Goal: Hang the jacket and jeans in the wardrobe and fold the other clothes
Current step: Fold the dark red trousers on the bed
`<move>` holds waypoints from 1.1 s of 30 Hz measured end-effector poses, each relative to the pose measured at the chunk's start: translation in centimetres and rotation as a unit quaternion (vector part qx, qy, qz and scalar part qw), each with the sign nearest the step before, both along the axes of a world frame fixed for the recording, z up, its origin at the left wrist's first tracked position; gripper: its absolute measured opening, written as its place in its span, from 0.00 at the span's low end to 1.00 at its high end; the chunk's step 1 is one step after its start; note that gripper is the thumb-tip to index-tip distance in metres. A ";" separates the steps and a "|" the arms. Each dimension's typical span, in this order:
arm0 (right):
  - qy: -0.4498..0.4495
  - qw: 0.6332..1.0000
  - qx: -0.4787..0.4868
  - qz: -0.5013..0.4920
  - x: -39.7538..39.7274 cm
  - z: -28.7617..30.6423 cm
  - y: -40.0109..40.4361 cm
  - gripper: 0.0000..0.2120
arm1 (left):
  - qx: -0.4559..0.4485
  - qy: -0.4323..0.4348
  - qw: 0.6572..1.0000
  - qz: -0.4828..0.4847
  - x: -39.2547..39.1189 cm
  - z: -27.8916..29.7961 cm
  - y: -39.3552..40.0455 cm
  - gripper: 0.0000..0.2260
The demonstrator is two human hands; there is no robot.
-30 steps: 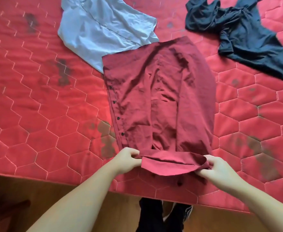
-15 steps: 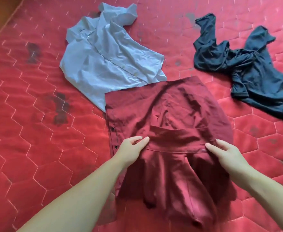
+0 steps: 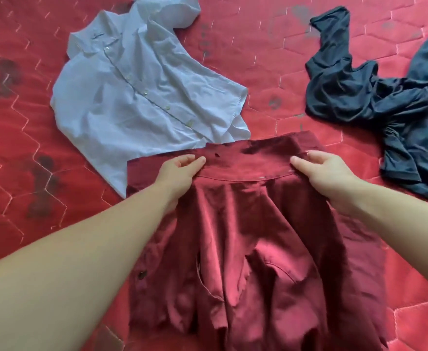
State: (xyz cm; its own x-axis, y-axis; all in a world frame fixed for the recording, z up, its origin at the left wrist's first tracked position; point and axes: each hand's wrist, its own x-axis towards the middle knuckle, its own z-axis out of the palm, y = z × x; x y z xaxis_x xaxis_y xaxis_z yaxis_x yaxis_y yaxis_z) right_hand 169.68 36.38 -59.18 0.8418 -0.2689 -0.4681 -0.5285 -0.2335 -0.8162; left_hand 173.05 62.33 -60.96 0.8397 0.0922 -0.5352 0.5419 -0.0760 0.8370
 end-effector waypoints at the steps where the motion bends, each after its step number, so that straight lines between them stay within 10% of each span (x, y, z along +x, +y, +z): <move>1: -0.007 1.000 0.016 -0.004 1.1 -0.1 0.2 0.08 | 0.000 -0.002 1.000 -0.007 1.0 -0.4 0.0 0.01; 5: -0.013 0.994 -0.106 -0.007 4.2 -2.1 0.8 0.14 | 0.134 -0.026 0.990 0.017 3.8 -2.5 -0.2 0.13; 9: -0.128 0.920 -0.345 0.133 -0.3 -3.7 2.4 0.21 | 0.437 -0.182 0.869 -0.142 -1.9 -3.6 -1.9 0.20; 18: -0.103 0.761 -0.477 0.427 -8.2 -8.9 1.0 0.31 | 0.516 -0.185 0.705 -0.450 -8.5 -8.2 0.5 0.31; 27: -0.163 0.837 -0.387 0.352 -12.9 -3.9 6.4 0.28 | 0.464 -0.087 0.837 -0.278 -16.4 -5.3 5.6 0.29; 33: -0.132 0.721 -0.421 0.534 -21.4 -4.6 8.2 0.38 | 0.411 0.111 0.905 0.000 -22.6 -3.0 7.5 0.37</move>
State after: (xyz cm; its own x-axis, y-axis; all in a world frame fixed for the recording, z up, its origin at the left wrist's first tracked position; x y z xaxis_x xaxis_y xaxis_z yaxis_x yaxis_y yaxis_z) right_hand 148.23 44.56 -63.77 0.8090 0.5034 -0.3034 0.4679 -0.8640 -0.1859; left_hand 150.41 69.80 -64.01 0.7196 0.5351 -0.4426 0.6899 -0.6232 0.3683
